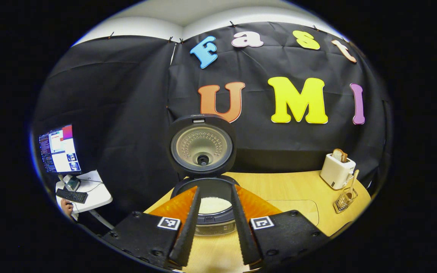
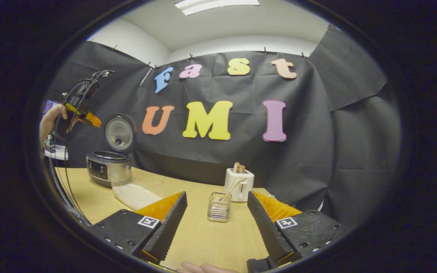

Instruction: Close the left gripper, press the button to open the rice cooker; take a wooden spoon from the chopstick holder with the right hand, scoop a spoonful of rice and pour it into the rice cooker, then put the wooden spoon back into the chopstick holder.

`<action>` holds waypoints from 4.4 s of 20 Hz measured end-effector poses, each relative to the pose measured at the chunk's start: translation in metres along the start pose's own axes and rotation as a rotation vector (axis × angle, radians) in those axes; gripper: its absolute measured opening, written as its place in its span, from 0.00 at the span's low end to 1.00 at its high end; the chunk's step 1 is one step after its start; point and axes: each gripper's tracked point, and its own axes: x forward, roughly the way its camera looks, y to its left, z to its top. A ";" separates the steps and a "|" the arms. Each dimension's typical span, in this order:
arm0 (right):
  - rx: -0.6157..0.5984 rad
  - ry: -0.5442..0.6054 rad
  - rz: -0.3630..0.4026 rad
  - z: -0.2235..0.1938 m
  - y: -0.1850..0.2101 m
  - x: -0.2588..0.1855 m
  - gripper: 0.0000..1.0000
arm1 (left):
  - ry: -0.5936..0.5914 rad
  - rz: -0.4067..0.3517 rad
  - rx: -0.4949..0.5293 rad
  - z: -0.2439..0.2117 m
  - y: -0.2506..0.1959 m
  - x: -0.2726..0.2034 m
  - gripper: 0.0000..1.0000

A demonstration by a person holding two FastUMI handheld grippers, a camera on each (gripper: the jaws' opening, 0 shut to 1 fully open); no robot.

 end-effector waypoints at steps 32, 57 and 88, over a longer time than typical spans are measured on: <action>0.313 0.481 -0.068 -0.089 -0.048 0.320 0.95 | -0.101 -0.049 0.053 -0.094 -0.017 -0.037 0.99; 0.299 0.505 -0.046 -0.031 -0.022 0.294 0.13 | -0.109 -0.010 0.147 -0.082 0.006 -0.060 0.99; 0.092 0.514 0.033 0.004 0.294 0.272 0.13 | -0.011 0.088 0.073 -0.096 0.072 -0.061 0.99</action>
